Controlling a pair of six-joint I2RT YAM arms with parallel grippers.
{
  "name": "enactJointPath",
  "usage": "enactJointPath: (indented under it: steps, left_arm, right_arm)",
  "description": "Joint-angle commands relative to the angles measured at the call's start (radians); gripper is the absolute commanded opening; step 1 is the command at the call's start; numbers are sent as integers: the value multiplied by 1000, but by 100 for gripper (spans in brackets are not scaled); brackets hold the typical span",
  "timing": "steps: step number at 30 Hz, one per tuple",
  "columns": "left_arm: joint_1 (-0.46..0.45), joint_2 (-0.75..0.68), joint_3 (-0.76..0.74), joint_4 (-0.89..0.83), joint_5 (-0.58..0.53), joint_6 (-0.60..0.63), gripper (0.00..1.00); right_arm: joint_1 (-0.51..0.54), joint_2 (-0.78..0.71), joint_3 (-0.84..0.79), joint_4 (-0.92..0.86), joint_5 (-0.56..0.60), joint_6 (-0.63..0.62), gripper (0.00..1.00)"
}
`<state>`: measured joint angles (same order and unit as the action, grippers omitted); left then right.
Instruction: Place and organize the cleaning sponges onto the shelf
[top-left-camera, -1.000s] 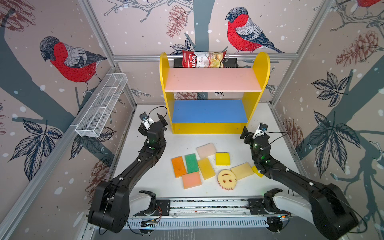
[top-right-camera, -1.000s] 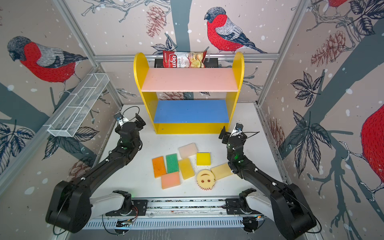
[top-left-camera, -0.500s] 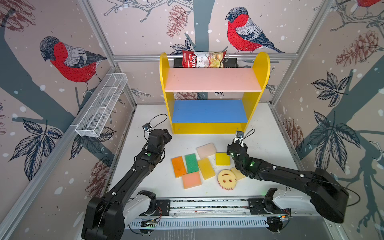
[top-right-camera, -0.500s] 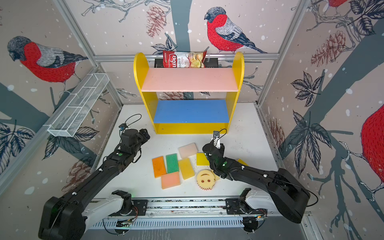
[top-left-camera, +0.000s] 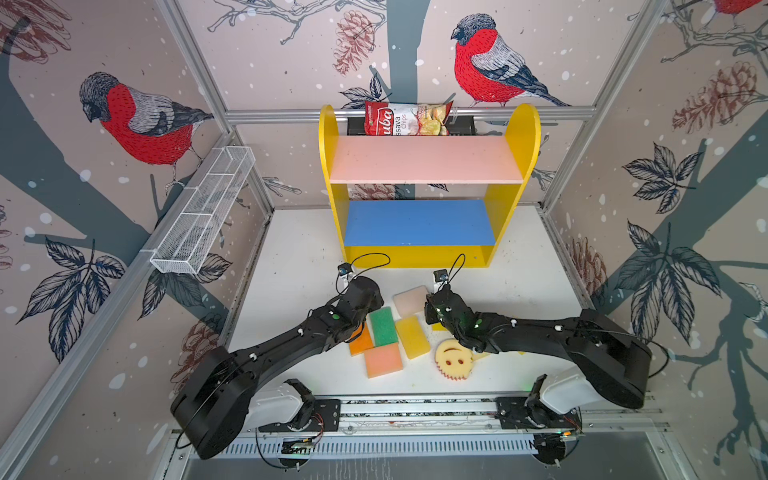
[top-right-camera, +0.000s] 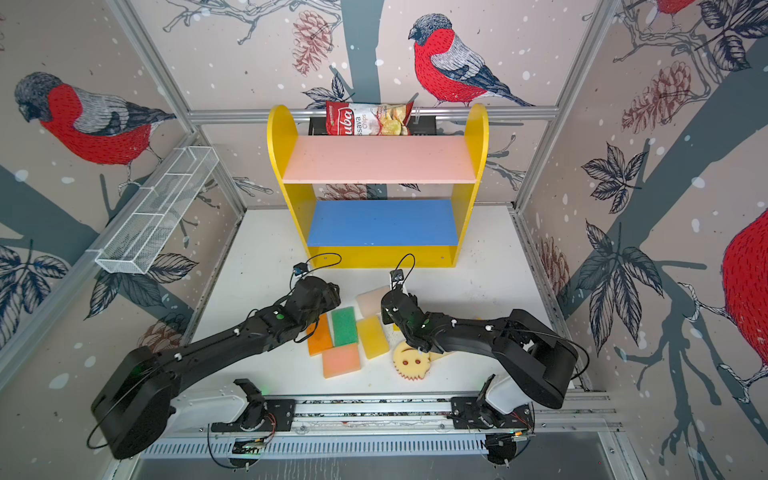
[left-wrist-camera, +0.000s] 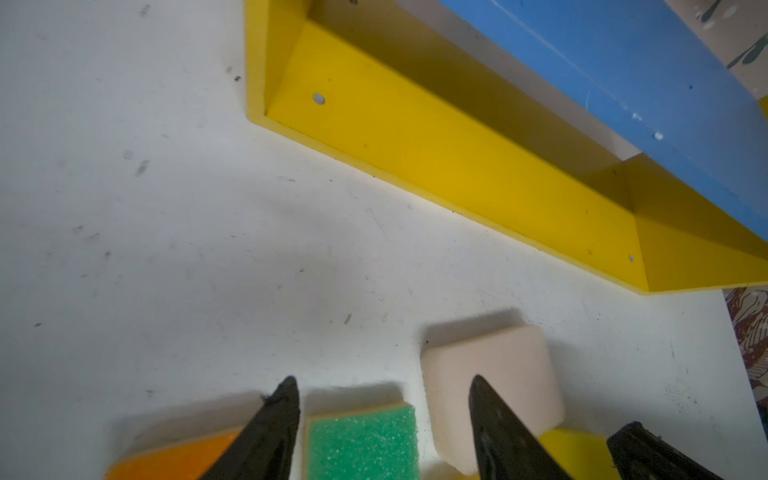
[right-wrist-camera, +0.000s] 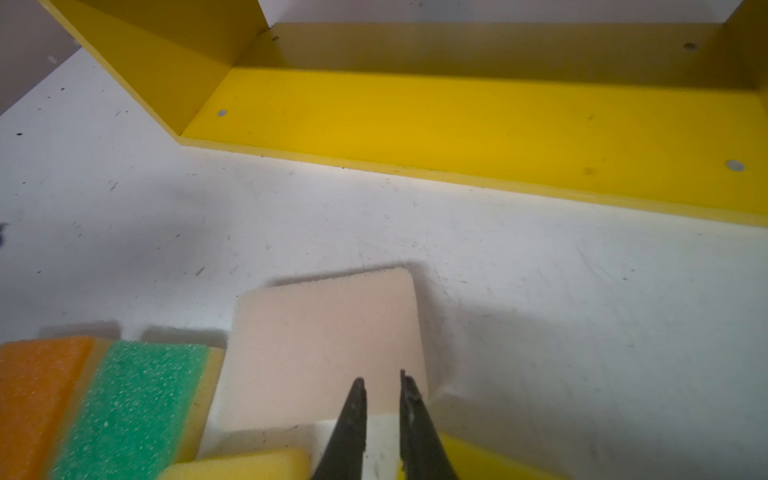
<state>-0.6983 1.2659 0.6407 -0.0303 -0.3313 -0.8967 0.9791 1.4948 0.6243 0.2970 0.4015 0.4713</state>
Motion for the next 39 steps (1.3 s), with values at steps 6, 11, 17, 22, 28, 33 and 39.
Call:
enactJointPath:
  steps: [6, 11, 17, 22, 28, 33, 39]
  left_arm:
    - [-13, 150, 72, 124, 101, -16, 65]
    - [-15, 228, 159, 75, 126, 34, 61]
    - [-23, 258, 162, 112, 162, 46, 59]
    - [-35, 252, 128, 144, 165, 40, 58]
    - [-53, 296, 136, 140, 185, 29, 57]
    - [-83, 327, 155, 142, 175, 15, 57]
    - [-93, 349, 177, 130, 175, 8, 57]
  right_arm:
    - [-27, 18, 34, -28, -168, 189, 20]
    - [-34, 11, 22, -82, -188, 292, 22]
    - [-39, 47, 18, -103, -280, 327, 27]
    - [-57, 51, -3, -96, -282, 345, 41]
    - [-119, 66, 11, -81, -301, 341, 69]
    - [-146, 116, 69, -79, -315, 309, 72]
    - [-144, 182, 142, -82, -352, 293, 72]
